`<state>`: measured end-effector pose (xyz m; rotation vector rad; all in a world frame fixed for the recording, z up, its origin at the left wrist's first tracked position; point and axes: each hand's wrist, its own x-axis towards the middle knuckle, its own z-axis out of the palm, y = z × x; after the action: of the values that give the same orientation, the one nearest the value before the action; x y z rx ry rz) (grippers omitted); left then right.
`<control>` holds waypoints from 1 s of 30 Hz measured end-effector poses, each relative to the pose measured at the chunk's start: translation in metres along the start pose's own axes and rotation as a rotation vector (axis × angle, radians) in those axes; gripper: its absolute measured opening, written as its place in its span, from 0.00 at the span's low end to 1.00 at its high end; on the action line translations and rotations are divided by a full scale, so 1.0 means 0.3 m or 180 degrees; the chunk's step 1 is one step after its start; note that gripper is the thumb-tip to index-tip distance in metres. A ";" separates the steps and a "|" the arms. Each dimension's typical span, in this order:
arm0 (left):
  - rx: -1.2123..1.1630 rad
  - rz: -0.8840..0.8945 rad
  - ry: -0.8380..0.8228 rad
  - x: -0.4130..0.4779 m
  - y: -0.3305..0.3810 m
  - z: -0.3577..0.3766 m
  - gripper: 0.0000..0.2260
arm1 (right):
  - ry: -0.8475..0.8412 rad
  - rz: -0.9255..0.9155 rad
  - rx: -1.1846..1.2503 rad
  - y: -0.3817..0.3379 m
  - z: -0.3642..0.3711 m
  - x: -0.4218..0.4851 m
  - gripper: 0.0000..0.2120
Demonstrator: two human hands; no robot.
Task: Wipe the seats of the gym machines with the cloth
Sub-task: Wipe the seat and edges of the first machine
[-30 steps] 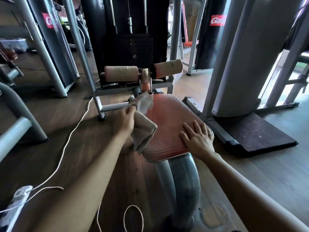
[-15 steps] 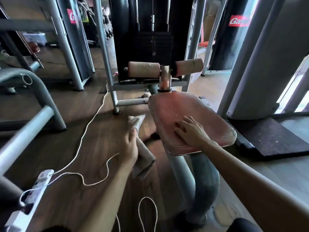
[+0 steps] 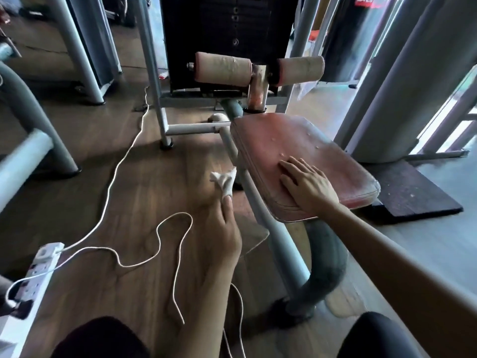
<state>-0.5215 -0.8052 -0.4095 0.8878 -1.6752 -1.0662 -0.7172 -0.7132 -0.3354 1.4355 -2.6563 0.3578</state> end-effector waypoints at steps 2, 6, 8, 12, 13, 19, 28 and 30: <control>0.0217 0.0318 0.0029 0.012 0.000 0.017 0.20 | 0.0049 -0.0027 0.0037 -0.007 -0.007 -0.002 0.29; -0.0148 0.0383 0.0089 -0.032 0.071 0.081 0.20 | 0.0202 -0.0070 0.0109 -0.012 -0.011 -0.003 0.27; -0.0549 -0.0133 -0.0343 -0.053 0.095 0.139 0.18 | 0.0316 -0.0049 0.0166 -0.012 -0.010 -0.002 0.21; -0.2645 -0.1557 -0.1175 -0.066 0.113 0.191 0.21 | 0.0401 0.0015 0.0300 -0.008 -0.009 -0.001 0.18; -0.2829 -0.1630 -0.1216 -0.077 0.113 0.191 0.21 | 0.0421 -0.0003 0.0320 -0.008 -0.010 -0.002 0.18; -0.1968 -0.0811 -0.0642 -0.091 0.081 0.211 0.22 | 0.0478 -0.0036 0.0381 -0.011 -0.017 -0.006 0.18; -0.2041 -0.0922 -0.0181 -0.103 0.119 0.269 0.19 | 0.0589 -0.0094 0.0400 -0.007 -0.008 0.002 0.18; -0.1944 -0.0934 -0.0249 -0.160 0.119 0.265 0.19 | 0.0596 -0.0113 0.0418 -0.007 -0.005 0.002 0.18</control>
<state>-0.5852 -0.7288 -0.4069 0.6974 -1.1789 -1.7103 -0.7159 -0.7144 -0.3334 1.4053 -2.4965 0.6404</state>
